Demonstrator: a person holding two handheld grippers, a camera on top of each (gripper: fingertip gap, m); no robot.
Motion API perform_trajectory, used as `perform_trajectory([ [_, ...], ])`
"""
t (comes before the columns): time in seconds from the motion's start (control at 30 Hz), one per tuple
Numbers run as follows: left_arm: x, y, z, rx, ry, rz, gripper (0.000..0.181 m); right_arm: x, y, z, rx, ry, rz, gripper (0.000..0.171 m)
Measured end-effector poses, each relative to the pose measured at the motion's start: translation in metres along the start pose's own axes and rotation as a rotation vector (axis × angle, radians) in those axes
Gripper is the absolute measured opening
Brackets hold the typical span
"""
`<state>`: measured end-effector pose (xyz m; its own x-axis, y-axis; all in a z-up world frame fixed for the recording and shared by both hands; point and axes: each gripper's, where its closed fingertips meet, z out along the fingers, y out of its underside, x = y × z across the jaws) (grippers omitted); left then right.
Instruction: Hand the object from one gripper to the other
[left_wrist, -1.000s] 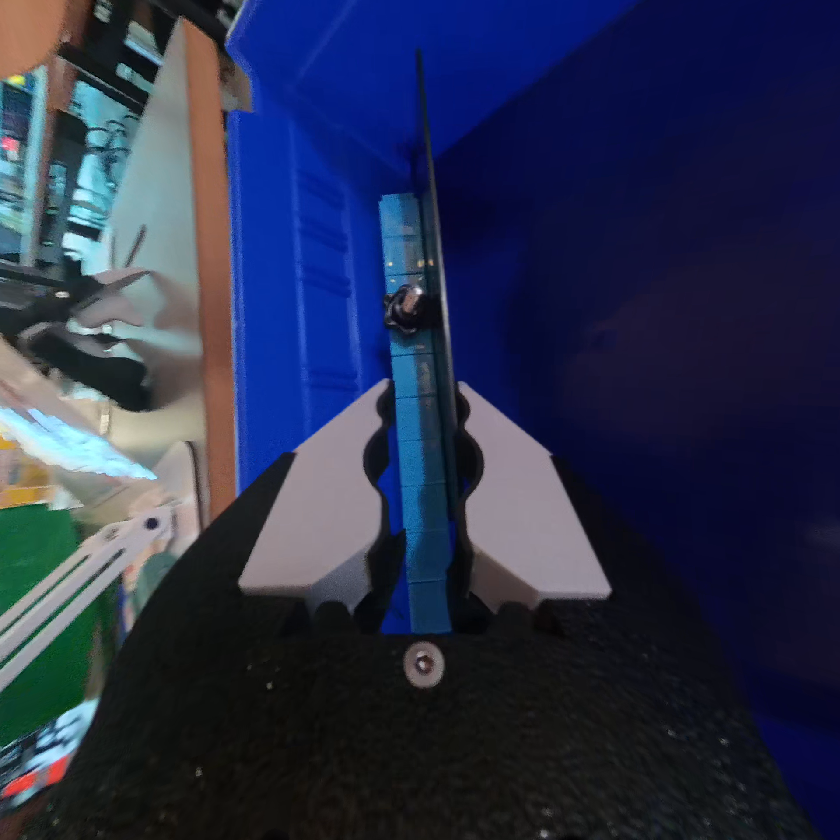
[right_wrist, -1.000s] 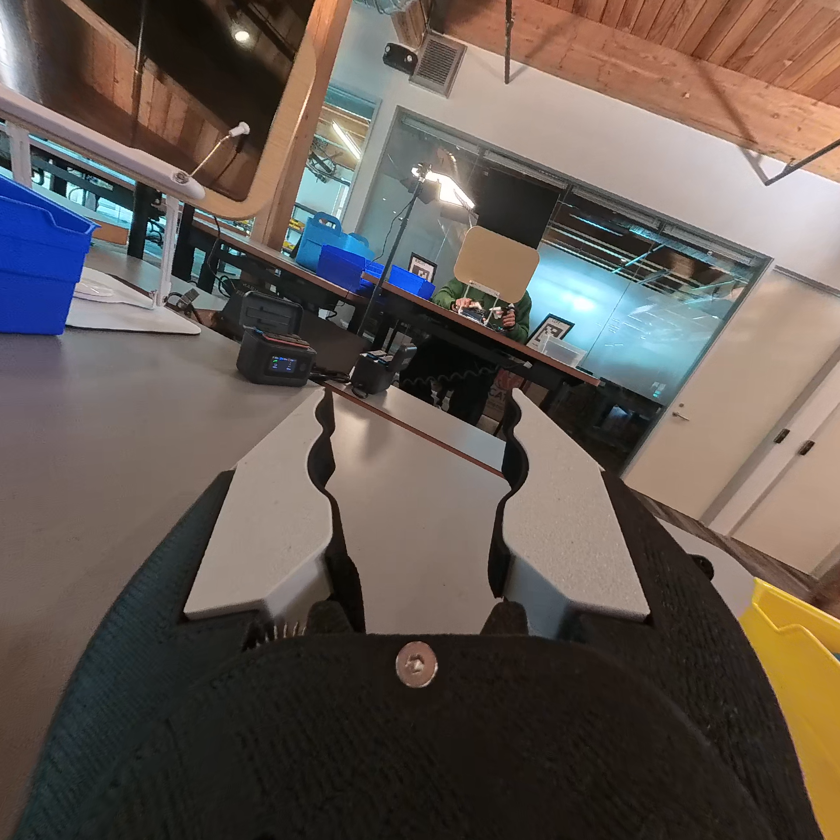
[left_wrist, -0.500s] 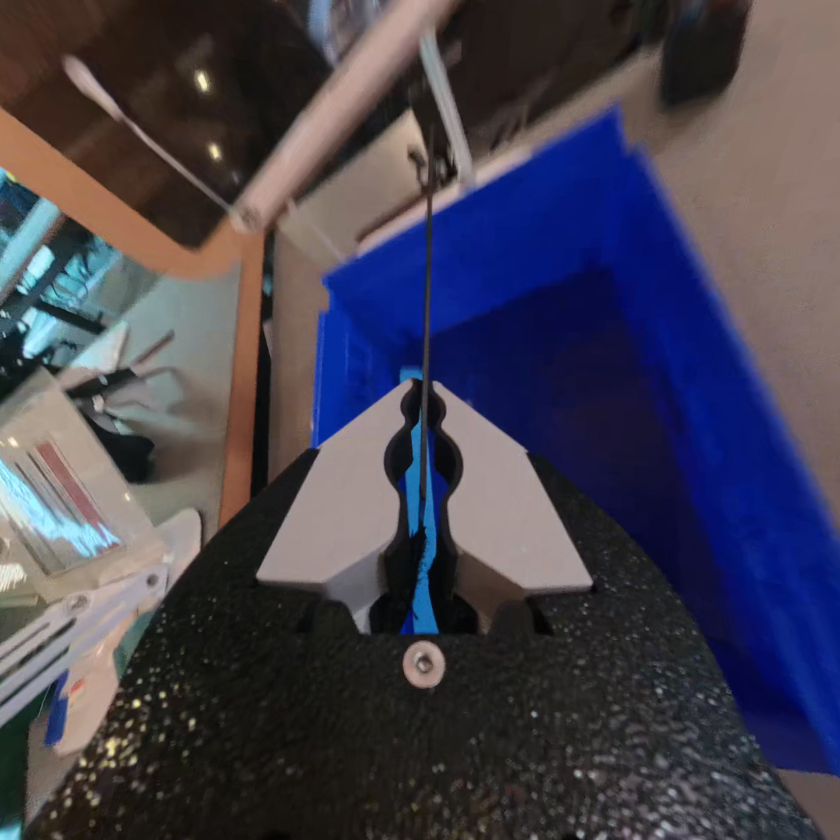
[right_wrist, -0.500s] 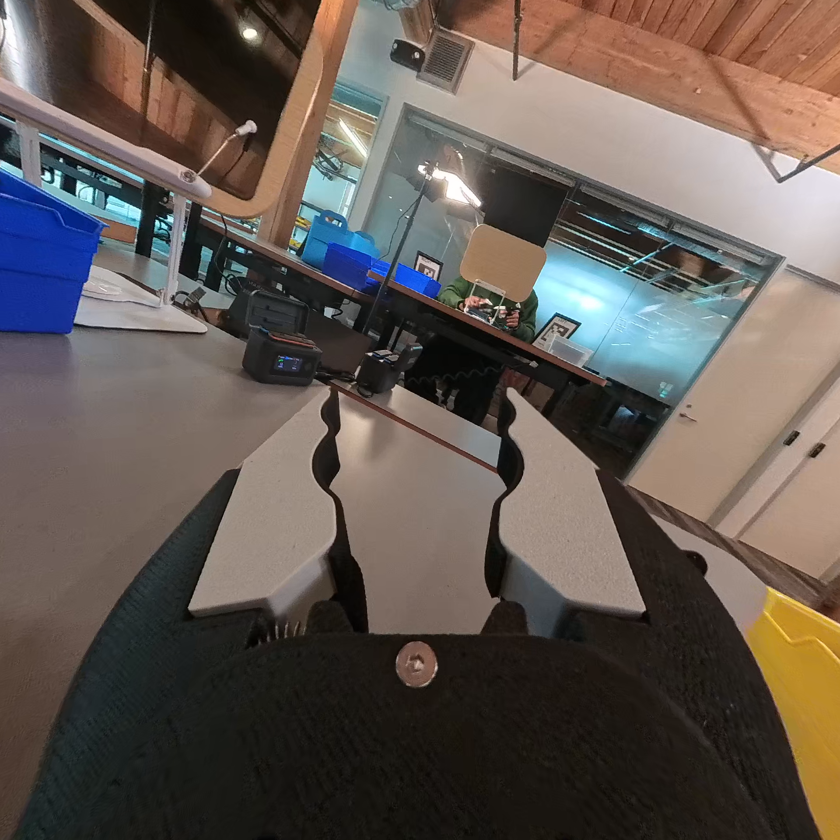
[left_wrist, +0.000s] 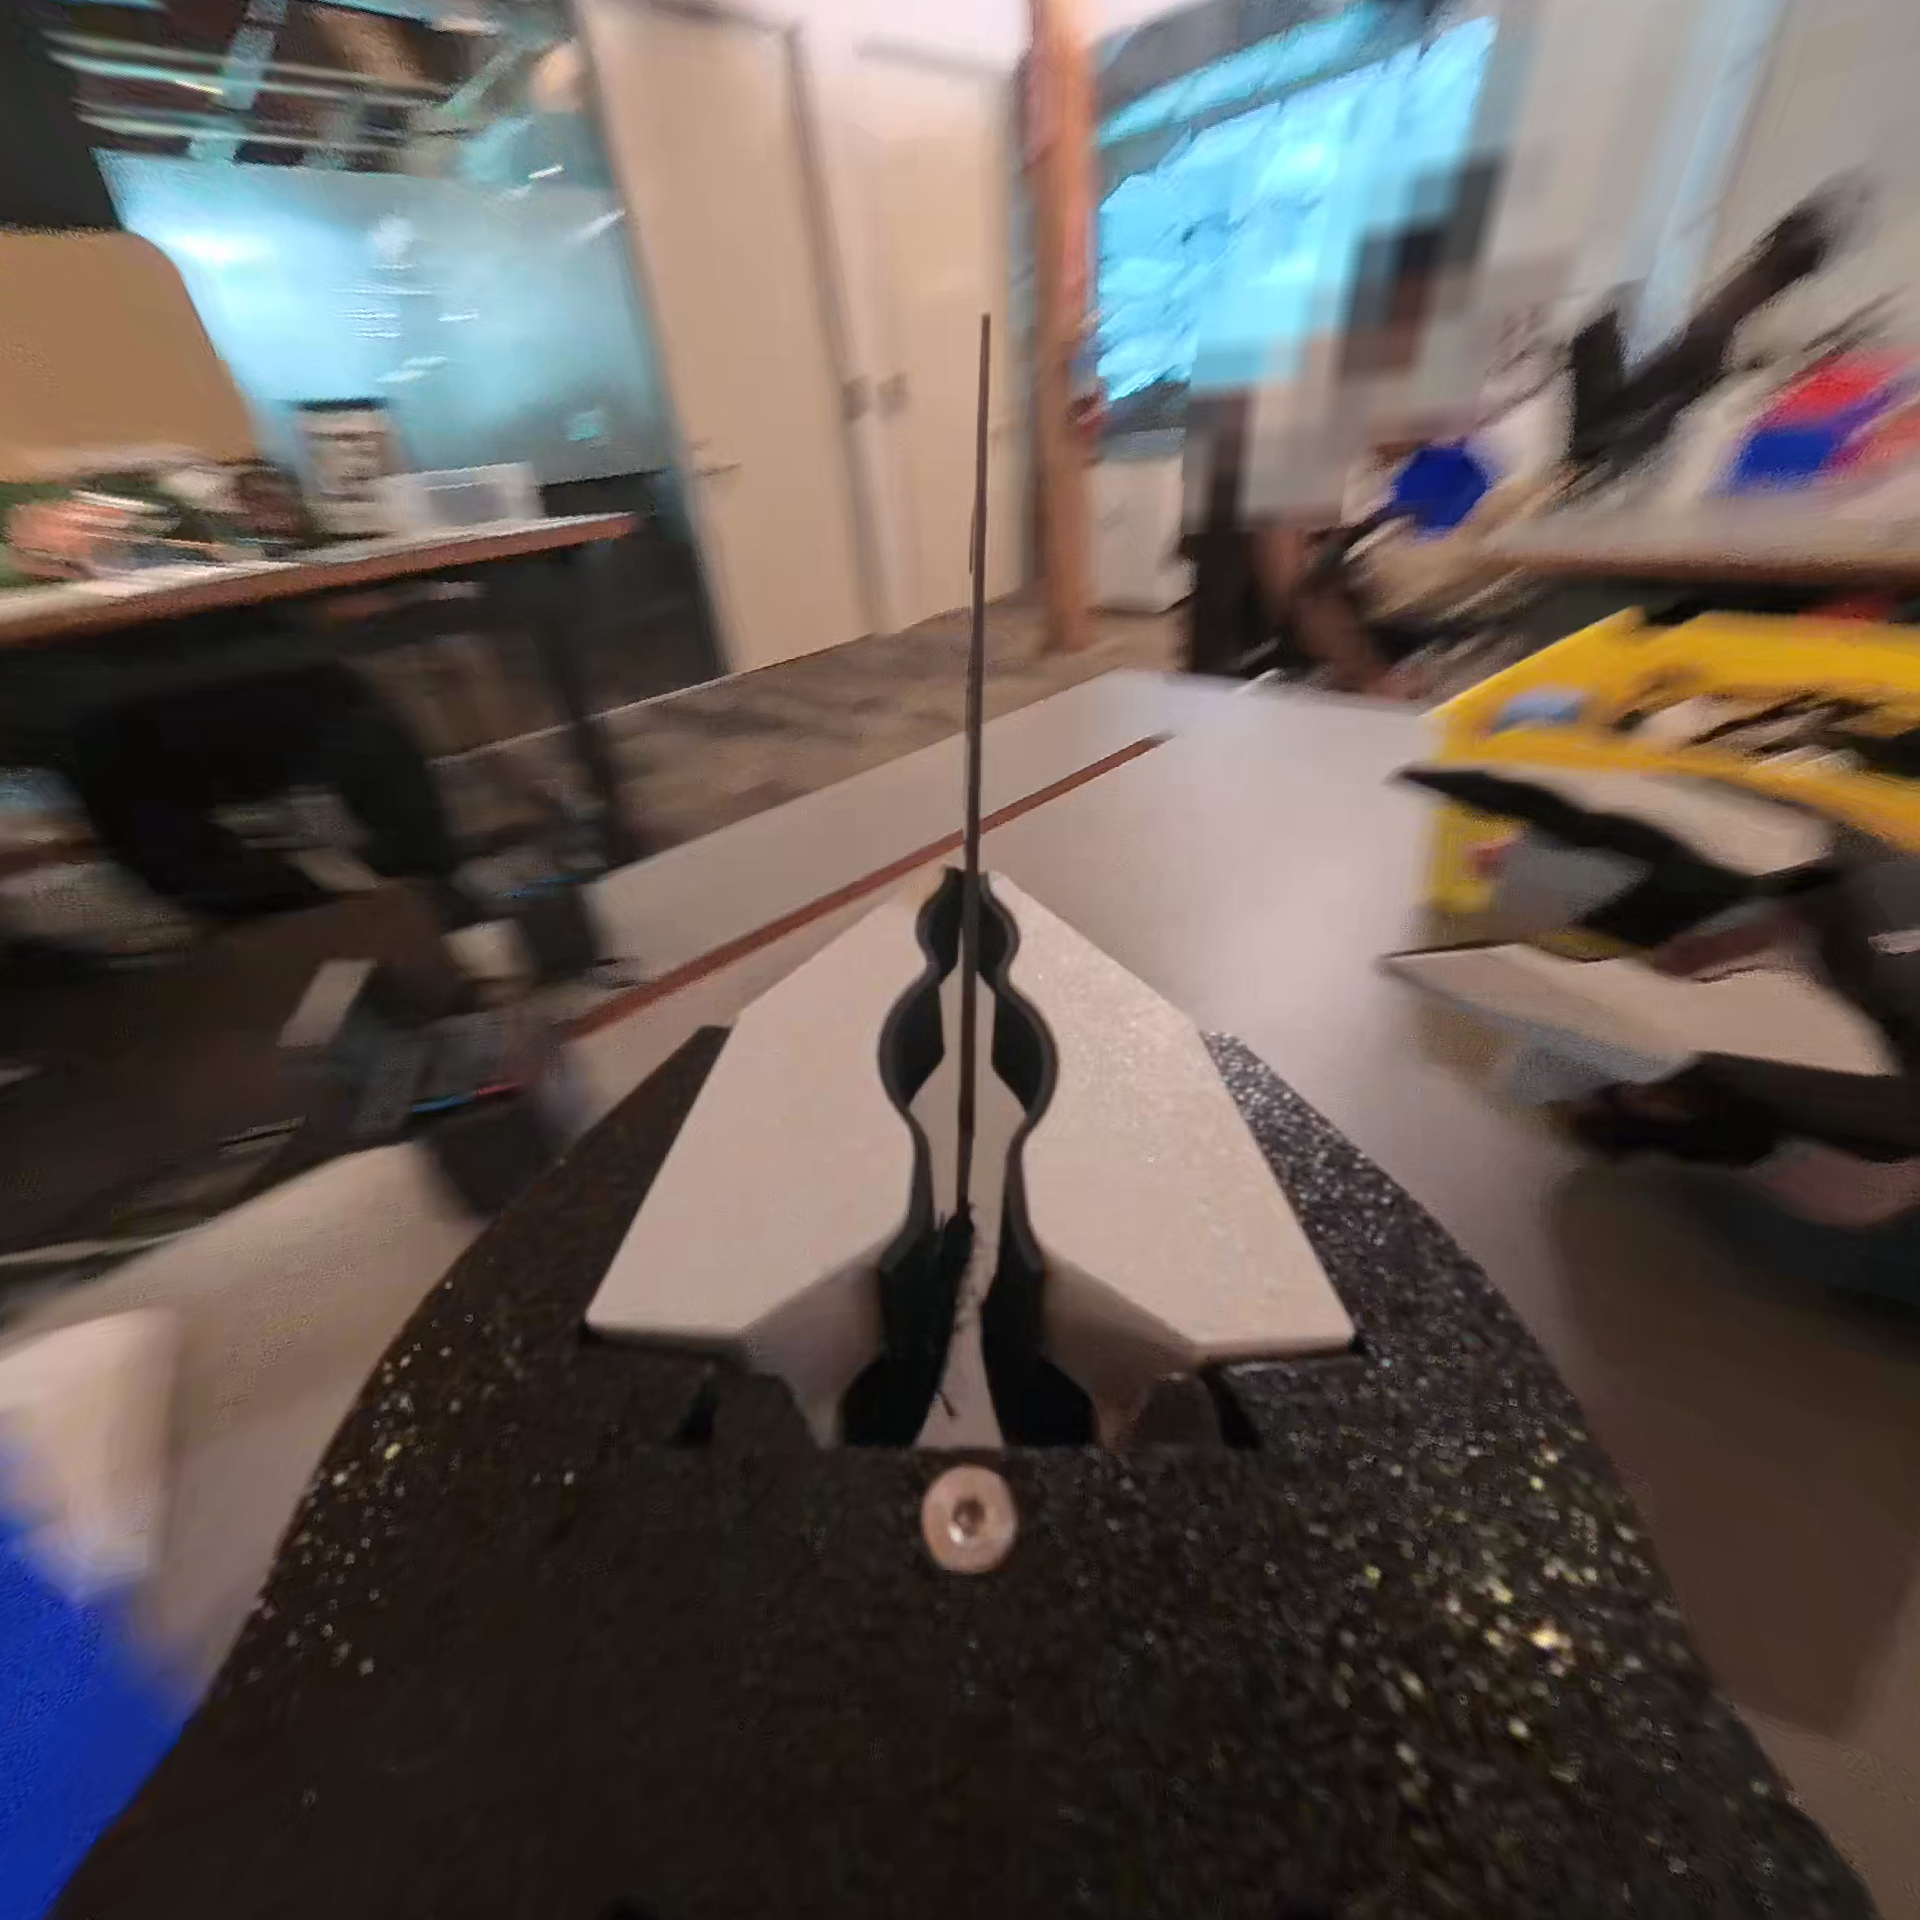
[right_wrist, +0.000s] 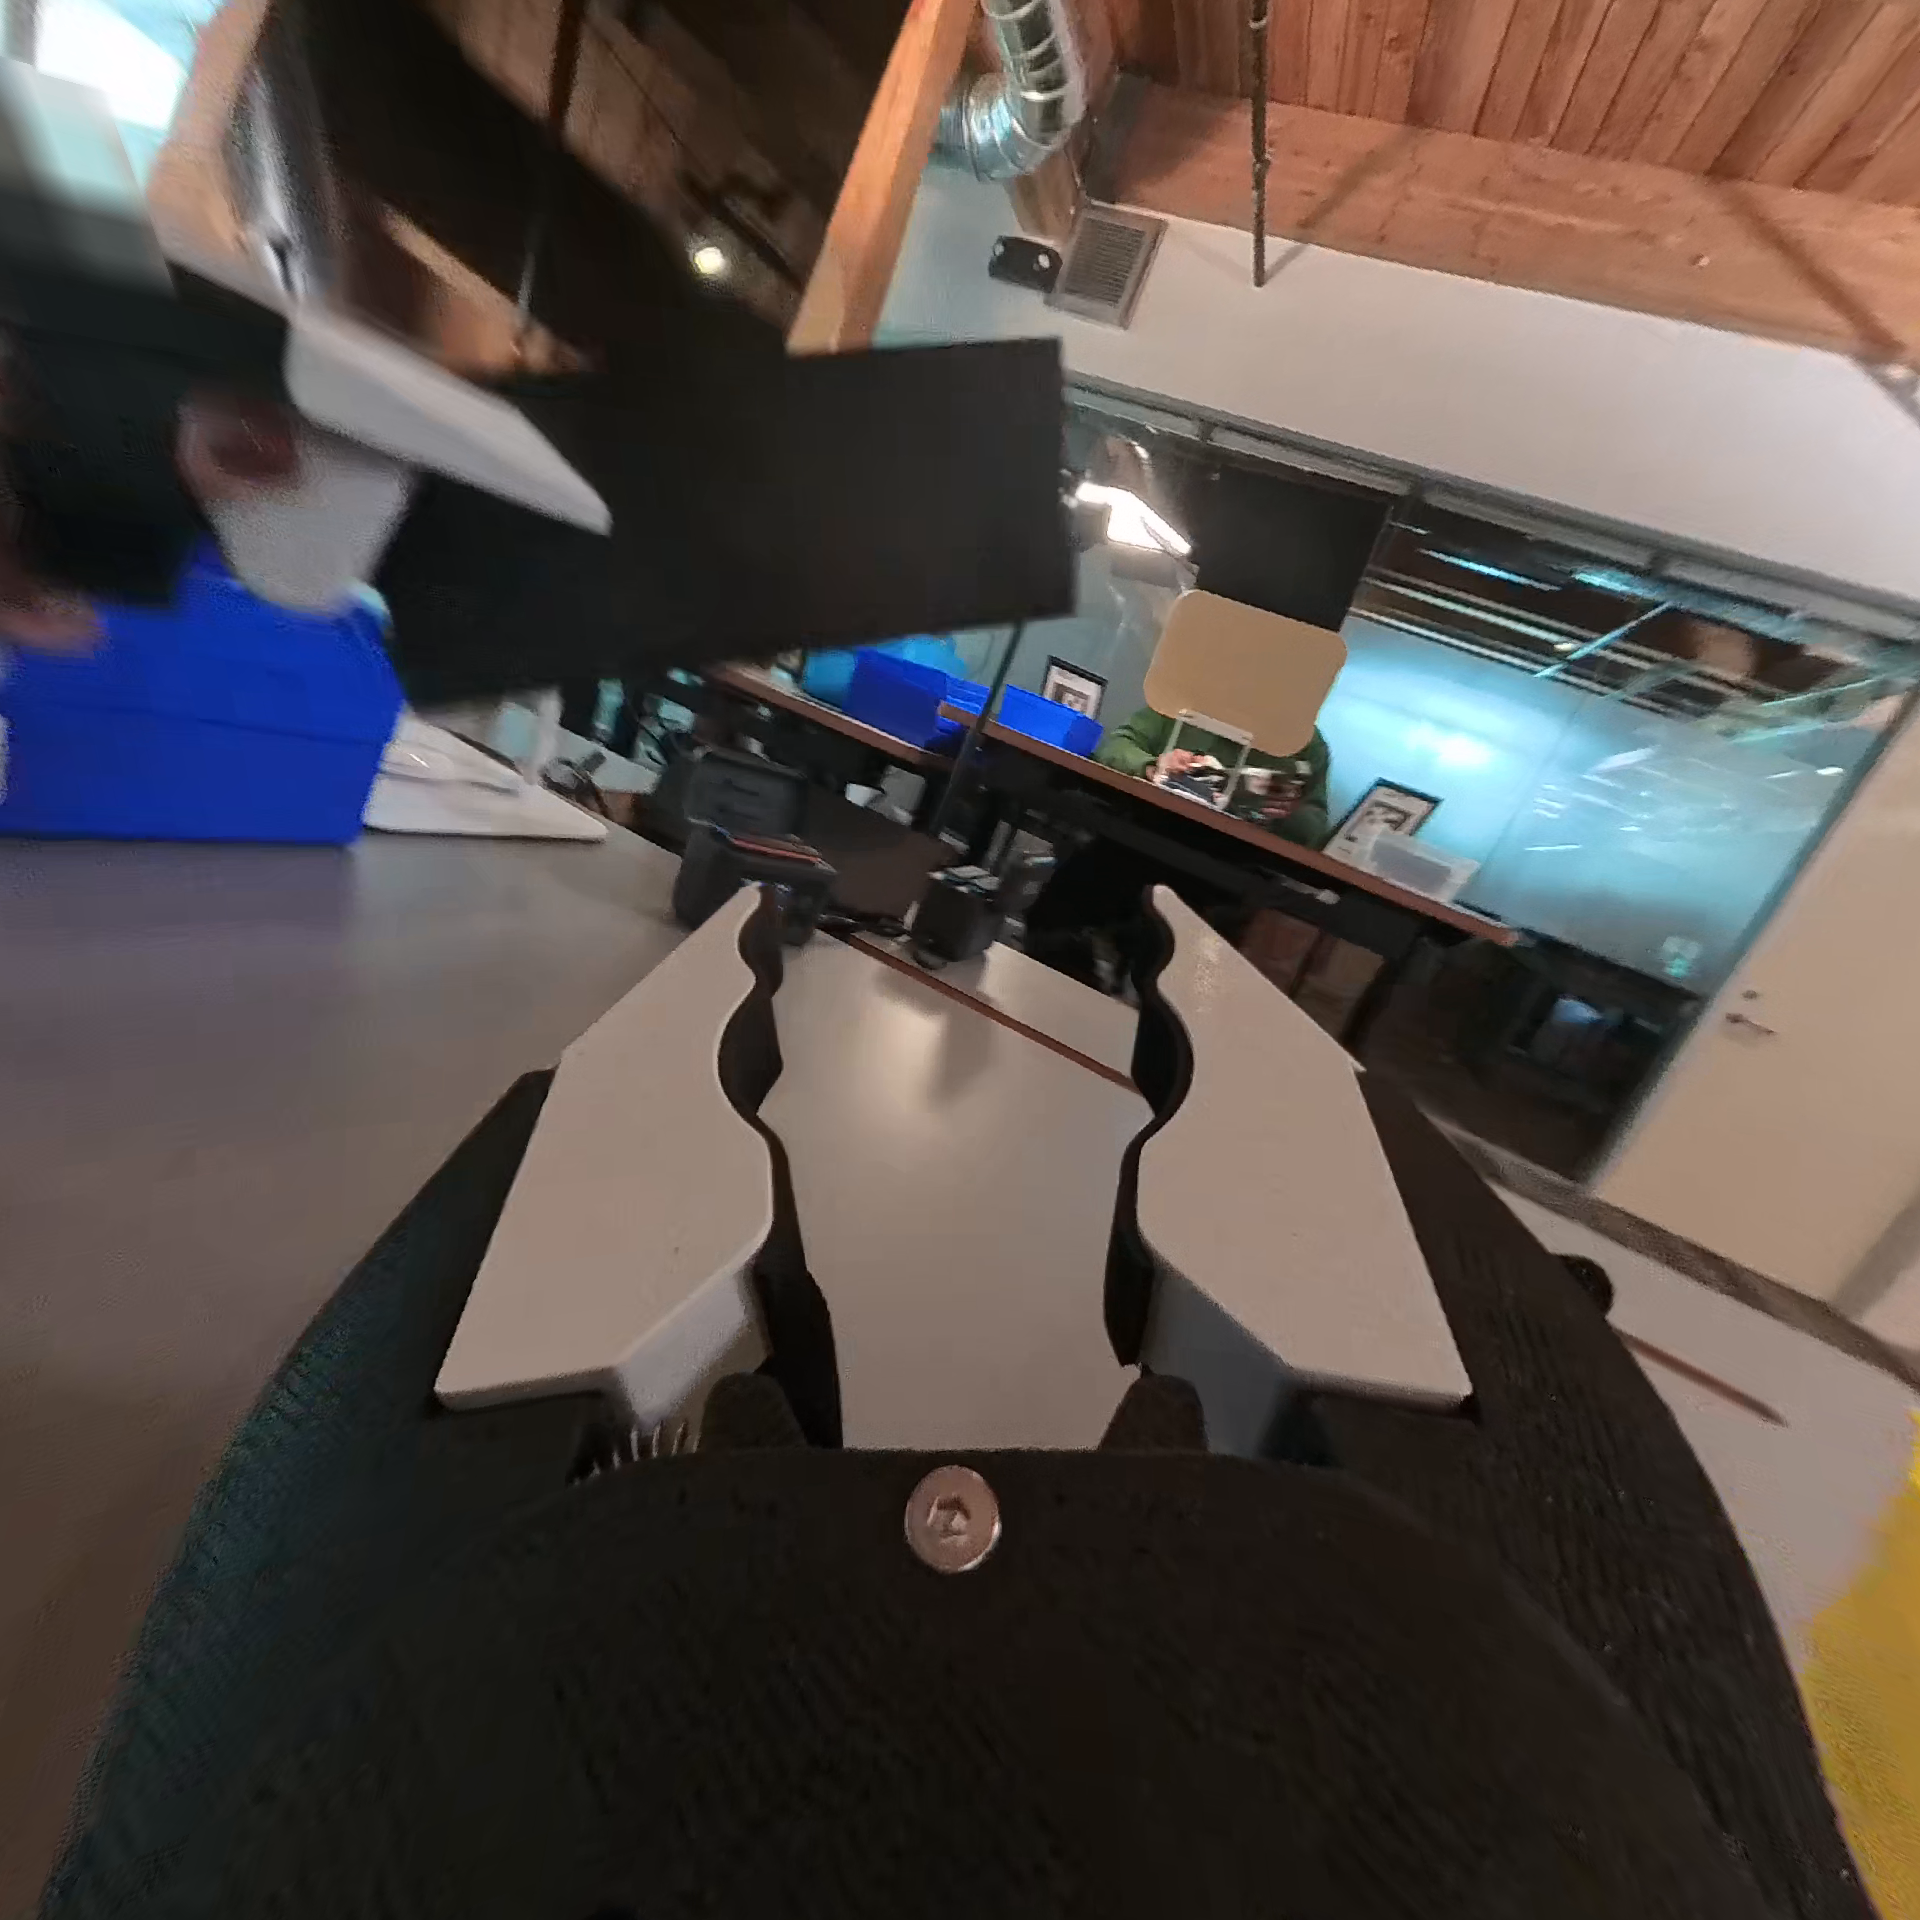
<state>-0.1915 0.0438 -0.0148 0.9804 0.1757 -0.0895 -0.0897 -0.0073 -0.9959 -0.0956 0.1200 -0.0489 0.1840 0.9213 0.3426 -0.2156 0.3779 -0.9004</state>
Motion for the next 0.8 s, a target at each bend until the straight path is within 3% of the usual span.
perform_trajectory([
  [0.13, 0.05, -0.004, -0.004, 0.259, 0.529, -0.408, 0.0, -0.017, -0.007, -0.003, 0.051, -0.23, 0.307, 0.058],
  [0.2, 0.062, -0.001, -0.009, 0.277, 0.692, -0.543, 0.0, -0.025, -0.014, -0.004, 0.069, -0.368, 0.521, 0.057],
  [0.3, 0.071, 0.017, -0.004, 0.203, 0.733, -0.606, 0.0, -0.028, -0.036, -0.013, 0.154, -0.522, 0.78, 0.058],
  [0.4, 0.089, 0.022, -0.005, 0.155, 0.816, -0.605, 0.0, -0.027, -0.043, -0.017, 0.168, -0.514, 0.763, 0.055],
  [0.57, 0.108, 0.021, -0.01, 0.133, 0.892, -0.602, 0.0, -0.019, -0.046, -0.022, 0.203, -0.456, 0.711, 0.007],
  [0.67, 0.107, 0.024, -0.006, 0.092, 0.87, -0.648, 0.001, -0.019, -0.045, -0.023, 0.189, -0.472, 0.701, 0.002],
  [0.73, 0.1, 0.033, 0.005, 0.034, 0.785, -0.67, 0.021, -0.023, -0.046, -0.022, 0.185, -0.456, 0.623, 0.002],
  [0.8, 0.094, 0.04, 0.011, -0.021, 0.731, -0.691, 0.065, -0.03, -0.045, -0.02, 0.159, -0.412, 0.452, 0.0],
])
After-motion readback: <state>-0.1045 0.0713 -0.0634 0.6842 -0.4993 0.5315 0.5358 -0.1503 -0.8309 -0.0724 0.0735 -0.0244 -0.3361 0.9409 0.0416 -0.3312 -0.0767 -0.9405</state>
